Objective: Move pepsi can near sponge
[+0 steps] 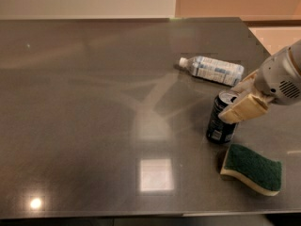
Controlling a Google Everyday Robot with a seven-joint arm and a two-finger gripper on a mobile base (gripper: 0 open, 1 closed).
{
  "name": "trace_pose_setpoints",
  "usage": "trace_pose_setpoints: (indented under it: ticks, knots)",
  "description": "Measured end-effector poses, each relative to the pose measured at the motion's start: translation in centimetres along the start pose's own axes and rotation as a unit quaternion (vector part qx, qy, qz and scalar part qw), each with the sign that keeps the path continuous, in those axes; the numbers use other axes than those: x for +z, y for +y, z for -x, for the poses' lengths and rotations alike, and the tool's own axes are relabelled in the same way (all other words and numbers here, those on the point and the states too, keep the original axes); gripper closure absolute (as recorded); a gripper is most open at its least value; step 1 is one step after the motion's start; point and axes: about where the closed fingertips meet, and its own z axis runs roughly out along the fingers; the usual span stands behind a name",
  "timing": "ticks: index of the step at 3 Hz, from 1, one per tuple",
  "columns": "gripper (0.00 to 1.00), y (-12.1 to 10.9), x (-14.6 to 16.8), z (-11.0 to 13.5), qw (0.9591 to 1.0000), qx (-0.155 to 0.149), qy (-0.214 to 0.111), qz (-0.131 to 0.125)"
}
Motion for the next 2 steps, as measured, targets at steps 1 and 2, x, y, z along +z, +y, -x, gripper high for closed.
trace_pose_setpoints:
  ticks: [1, 2]
  knots:
    - [0.00, 0.11, -0.03, 0.09, 1.0000, -0.001, 0.000, 0.000]
    - [0.00, 0.11, -0.03, 0.09, 1.0000, -0.001, 0.000, 0.000]
